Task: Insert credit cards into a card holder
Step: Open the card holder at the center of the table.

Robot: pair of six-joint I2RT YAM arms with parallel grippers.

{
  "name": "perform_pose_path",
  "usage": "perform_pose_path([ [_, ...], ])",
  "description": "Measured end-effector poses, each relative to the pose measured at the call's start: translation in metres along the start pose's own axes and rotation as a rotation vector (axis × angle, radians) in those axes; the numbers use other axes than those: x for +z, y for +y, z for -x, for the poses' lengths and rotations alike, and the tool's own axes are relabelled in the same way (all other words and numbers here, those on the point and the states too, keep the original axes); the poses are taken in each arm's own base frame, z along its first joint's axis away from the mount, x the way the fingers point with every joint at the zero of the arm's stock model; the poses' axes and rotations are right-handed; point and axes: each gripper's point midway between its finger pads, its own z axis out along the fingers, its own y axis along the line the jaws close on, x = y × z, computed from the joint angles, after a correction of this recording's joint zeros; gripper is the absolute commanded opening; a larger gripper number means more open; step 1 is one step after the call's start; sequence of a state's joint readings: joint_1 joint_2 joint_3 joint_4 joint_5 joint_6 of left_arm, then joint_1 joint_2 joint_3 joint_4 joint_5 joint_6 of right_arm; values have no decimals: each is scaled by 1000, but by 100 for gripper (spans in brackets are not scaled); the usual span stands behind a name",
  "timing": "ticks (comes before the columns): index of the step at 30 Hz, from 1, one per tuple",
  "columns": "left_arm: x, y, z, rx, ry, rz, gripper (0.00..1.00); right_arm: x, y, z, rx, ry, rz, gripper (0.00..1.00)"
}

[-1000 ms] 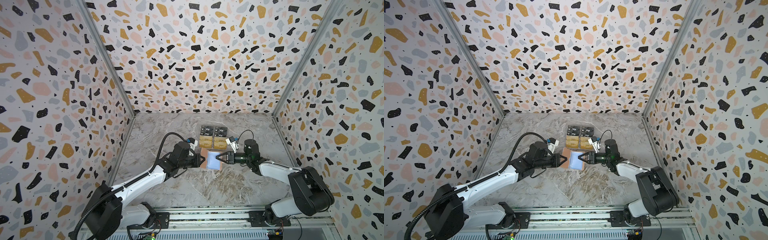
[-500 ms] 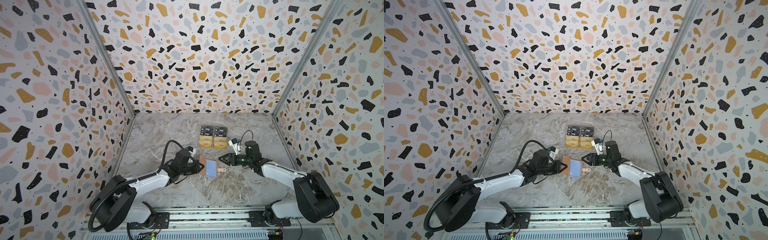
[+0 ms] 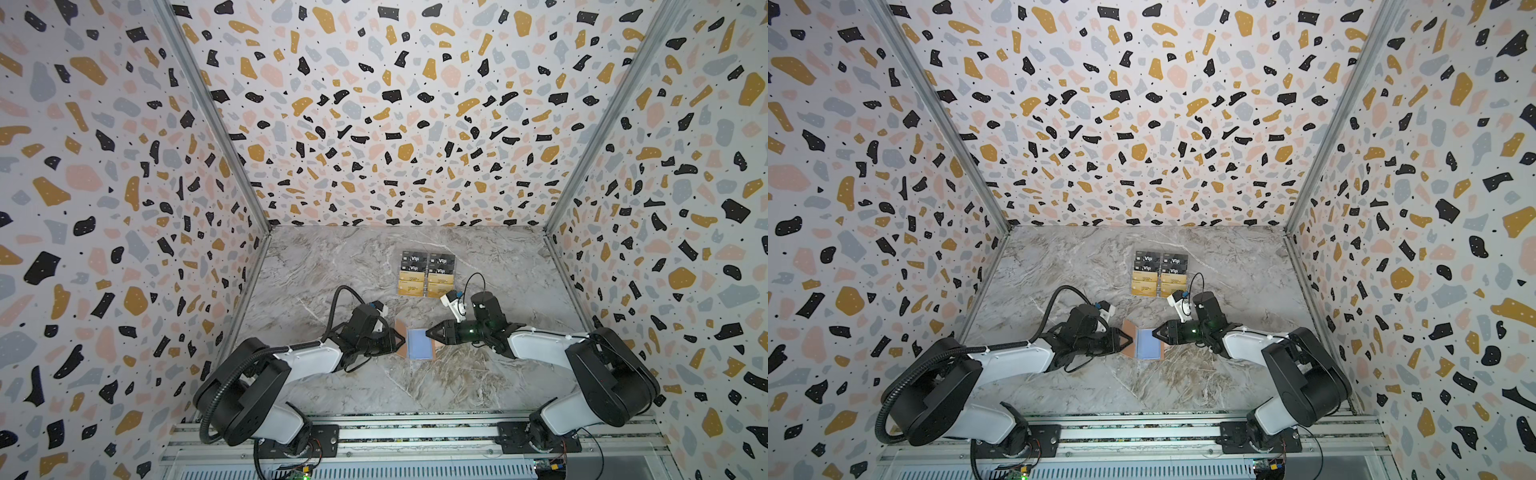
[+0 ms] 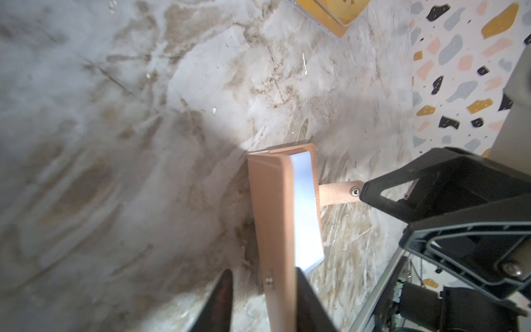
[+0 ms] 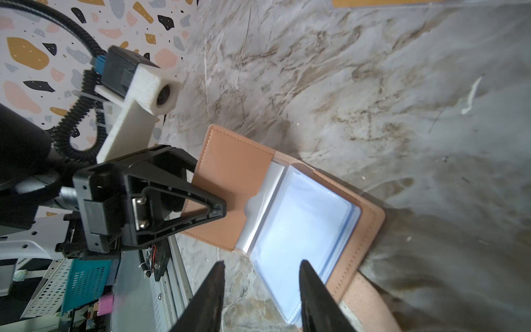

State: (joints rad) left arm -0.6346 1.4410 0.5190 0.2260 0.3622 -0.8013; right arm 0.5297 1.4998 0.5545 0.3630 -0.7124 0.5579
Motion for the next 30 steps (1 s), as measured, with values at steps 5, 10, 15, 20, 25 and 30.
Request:
perform_pose_path([
  [5, -13, 13, 3, 43, -1, 88, 59, 6, 9, -4, -17, 14, 16, 42],
  [10, -26, 11, 13, 99, -21, 131, 49, 16, 21, -14, -41, 50, 46, 43],
  [15, -27, 18, 7, 117, 6, 160, 27, 32, 33, -25, -58, 99, 76, 38],
  [20, -30, 23, 4, 137, 28, 197, 24, 53, 41, -26, -69, 128, 107, 33],
  [25, -44, 16, 14, 164, -17, 206, 27, 66, 44, -23, -76, 135, 121, 31],
  [30, -58, 1, 25, 182, -50, 194, 29, 79, 35, -25, -28, 136, 123, 30],
])
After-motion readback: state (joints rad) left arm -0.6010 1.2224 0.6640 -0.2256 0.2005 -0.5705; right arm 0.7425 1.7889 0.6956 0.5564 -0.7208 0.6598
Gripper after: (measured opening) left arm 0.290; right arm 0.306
